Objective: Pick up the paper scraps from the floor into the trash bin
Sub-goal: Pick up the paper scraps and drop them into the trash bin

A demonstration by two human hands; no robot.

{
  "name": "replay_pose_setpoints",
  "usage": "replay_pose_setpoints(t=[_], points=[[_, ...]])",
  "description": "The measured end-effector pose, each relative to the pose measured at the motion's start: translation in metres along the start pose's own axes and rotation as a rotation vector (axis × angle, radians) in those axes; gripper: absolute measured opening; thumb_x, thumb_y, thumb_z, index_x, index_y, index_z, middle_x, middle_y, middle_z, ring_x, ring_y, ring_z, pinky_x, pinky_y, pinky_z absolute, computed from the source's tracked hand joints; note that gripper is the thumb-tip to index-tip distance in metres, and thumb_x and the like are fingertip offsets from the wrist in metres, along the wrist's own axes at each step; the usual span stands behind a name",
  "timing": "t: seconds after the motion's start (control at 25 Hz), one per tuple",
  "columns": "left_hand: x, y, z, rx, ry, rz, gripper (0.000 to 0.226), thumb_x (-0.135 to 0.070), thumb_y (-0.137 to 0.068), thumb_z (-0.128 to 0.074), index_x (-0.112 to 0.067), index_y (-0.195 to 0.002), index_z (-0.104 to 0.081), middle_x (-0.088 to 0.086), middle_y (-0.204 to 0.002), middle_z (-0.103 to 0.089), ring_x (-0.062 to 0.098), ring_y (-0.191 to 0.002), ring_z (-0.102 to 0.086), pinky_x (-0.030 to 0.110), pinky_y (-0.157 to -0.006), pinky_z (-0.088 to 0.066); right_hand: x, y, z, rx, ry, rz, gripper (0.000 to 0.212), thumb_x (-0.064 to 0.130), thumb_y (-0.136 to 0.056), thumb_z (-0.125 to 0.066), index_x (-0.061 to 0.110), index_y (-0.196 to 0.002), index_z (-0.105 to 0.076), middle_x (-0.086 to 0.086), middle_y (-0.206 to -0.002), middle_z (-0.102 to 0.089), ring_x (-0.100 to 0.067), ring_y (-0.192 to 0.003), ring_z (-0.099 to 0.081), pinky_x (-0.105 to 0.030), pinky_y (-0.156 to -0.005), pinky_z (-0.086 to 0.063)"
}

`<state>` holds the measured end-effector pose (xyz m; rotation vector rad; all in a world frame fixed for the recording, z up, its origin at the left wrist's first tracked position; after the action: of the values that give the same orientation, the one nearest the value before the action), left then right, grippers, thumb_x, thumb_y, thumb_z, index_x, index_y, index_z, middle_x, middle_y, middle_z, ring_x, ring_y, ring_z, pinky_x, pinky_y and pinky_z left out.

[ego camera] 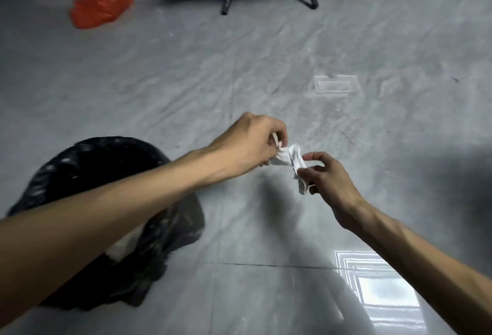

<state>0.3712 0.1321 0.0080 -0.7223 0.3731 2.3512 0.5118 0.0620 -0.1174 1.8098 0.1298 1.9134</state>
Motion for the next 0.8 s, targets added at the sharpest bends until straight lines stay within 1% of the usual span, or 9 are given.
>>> replay_pose_setpoints(t=[0.12, 0.24, 0.36, 0.44, 0.48, 0.56, 0.64, 0.72, 0.8], points=[[0.017, 0.049, 0.080, -0.121, -0.093, 0.009, 0.022, -0.001, -0.071, -0.063, -0.021, -0.076, -0.073, -0.010, -0.050, -0.062, 0.003, -0.049, -0.063, 0.015, -0.054, -0.049, 0.062, 0.013, -0.074, 0.123, 0.043, 0.214, 0.017, 0.002, -0.087, -0.059, 0.013, -0.100, -0.063, -0.005, -0.070, -0.071, -0.009, -0.051, -0.057, -0.027, -0.055, -0.043], [0.060, 0.103, 0.126, -0.208, -0.173, 0.103, 0.016, -0.006, -0.070, -0.065, -0.019, -0.074, -0.074, -0.017, -0.045, -0.057, -0.010, -0.049, -0.056, 0.005, -0.052, -0.037, 0.129, 0.034, -0.133, 0.169, 0.124, 0.504, 0.008, 0.005, -0.084, -0.061, 0.011, -0.087, -0.065, -0.009, -0.066, -0.064, -0.016, -0.058, -0.057, -0.038, -0.061, -0.048], [0.120, 0.154, 0.122, -0.103, -0.269, 0.278, 0.013, -0.009, -0.073, -0.068, -0.020, -0.076, -0.075, -0.013, -0.050, -0.060, -0.015, -0.053, -0.053, 0.004, -0.055, -0.037, 0.170, 0.055, -0.178, 0.253, 0.094, 0.668, 0.007, 0.008, -0.082, -0.062, 0.013, -0.084, -0.065, -0.006, -0.066, -0.064, -0.015, -0.061, -0.058, -0.038, -0.065, -0.051], [0.162, 0.184, 0.108, 0.018, -0.277, 0.431, 0.016, -0.014, -0.073, -0.068, -0.026, -0.080, -0.075, -0.011, -0.058, -0.064, -0.007, -0.060, -0.059, 0.006, -0.060, -0.043, 0.175, 0.067, -0.210, 0.317, 0.142, 0.729, 0.009, 0.009, -0.082, -0.063, 0.017, -0.084, -0.067, 0.001, -0.066, -0.064, -0.011, -0.060, -0.058, -0.033, -0.063, -0.050], [0.180, 0.197, 0.102, 0.073, -0.270, 0.501, 0.018, -0.017, -0.075, -0.068, -0.030, -0.086, -0.074, -0.009, -0.067, -0.067, -0.003, -0.069, -0.063, 0.013, -0.069, -0.050, 0.171, 0.073, -0.226, 0.362, 0.239, 0.751, 0.010, 0.009, -0.081, -0.065, 0.019, -0.085, -0.068, 0.004, -0.068, -0.065, -0.010, -0.061, -0.058, -0.029, -0.062, -0.049], [0.204, 0.216, 0.094, 0.124, -0.280, 0.588, 0.027, -0.018, -0.077, -0.065, -0.033, -0.099, -0.071, -0.006, -0.087, -0.071, 0.011, -0.085, -0.066, 0.029, -0.081, -0.054, 0.151, 0.080, -0.259, 0.500, 0.612, 0.778, 0.016, 0.012, -0.080, -0.068, 0.020, -0.094, -0.070, 0.003, -0.081, -0.069, -0.008, -0.071, -0.060, -0.023, -0.067, -0.044], [0.215, 0.224, 0.096, 0.077, -0.263, 0.636, 0.030, -0.016, -0.079, -0.062, -0.031, -0.103, -0.069, -0.005, -0.091, -0.070, 0.015, -0.088, -0.065, 0.032, -0.082, -0.054, 0.129, 0.081, -0.275, 0.620, 0.897, 0.770, 0.027, 0.016, -0.082, -0.069, 0.020, -0.108, -0.069, 0.000, -0.100, -0.070, -0.012, -0.089, -0.063, -0.016, -0.073, -0.041], [0.217, 0.224, 0.102, -0.007, -0.224, 0.646, 0.027, -0.015, -0.079, -0.058, -0.029, -0.099, -0.069, -0.008, -0.084, -0.070, 0.013, -0.084, -0.064, 0.030, -0.080, -0.053, 0.129, 0.075, -0.270, 0.583, 0.887, 0.778, 0.027, 0.017, -0.083, -0.068, 0.021, -0.109, -0.069, 0.002, -0.100, -0.068, -0.011, -0.092, -0.062, -0.009, -0.070, -0.037], [0.211, 0.216, 0.106, -0.061, -0.208, 0.632, 0.024, -0.017, -0.080, -0.054, -0.030, -0.095, -0.068, -0.012, -0.076, -0.067, 0.011, -0.076, -0.062, 0.027, -0.075, -0.051, 0.135, 0.067, -0.256, 0.502, 0.822, 0.765, 0.020, 0.017, -0.083, -0.067, 0.023, -0.101, -0.069, 0.005, -0.089, -0.069, -0.008, -0.078, -0.061, -0.006, -0.065, -0.039]])
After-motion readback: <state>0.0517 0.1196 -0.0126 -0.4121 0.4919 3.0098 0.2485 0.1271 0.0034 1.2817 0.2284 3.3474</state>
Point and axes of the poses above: each hand's wrist, its own y-axis away from the middle knuckle, its own z-axis out of the back of the hand, x = y × z, the point moved 6 cm from there along -y, towards the middle knuckle
